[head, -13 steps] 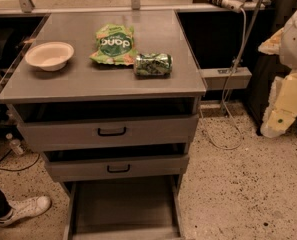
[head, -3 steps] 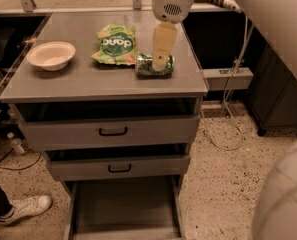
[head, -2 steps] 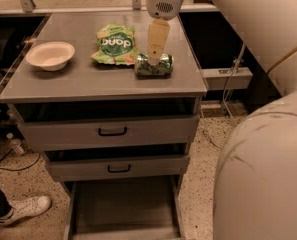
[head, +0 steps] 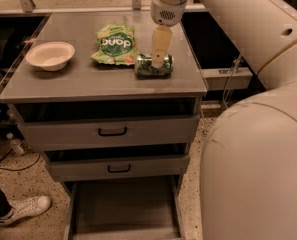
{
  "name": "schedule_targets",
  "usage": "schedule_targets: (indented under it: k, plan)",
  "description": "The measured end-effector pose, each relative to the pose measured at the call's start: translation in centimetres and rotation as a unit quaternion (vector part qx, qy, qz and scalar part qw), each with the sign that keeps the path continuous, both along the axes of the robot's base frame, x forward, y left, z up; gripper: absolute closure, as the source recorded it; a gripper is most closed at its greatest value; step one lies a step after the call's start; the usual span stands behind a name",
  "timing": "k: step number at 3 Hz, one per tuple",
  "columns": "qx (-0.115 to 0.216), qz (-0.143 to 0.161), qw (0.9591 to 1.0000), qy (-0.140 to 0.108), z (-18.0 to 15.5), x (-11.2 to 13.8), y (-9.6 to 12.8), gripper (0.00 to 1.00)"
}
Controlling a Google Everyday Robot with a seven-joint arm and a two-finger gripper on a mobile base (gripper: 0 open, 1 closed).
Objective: Place green can into bottom drawer
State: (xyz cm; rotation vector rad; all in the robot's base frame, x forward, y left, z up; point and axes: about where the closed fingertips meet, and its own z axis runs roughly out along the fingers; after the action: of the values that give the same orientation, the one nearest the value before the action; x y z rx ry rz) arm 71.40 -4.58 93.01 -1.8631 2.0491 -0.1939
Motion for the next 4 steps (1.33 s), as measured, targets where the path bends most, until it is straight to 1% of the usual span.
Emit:
schedule_targets:
  k: [1,2,3,4]
  plan:
    - [-0.006,-0.013,0.9999,0.007,-1.5,1.5,-0.9,0.0]
    - [-0.009,-0.025,0.9993,0.026,-3.6,2.4,-1.5,0.0]
    - [-0.009,-0.034,0.9982,0.049,-5.6,2.6,-1.8,0.0]
    - [-0.001,-0.038,0.9964,0.076,-7.4,1.9,-1.6,0.0]
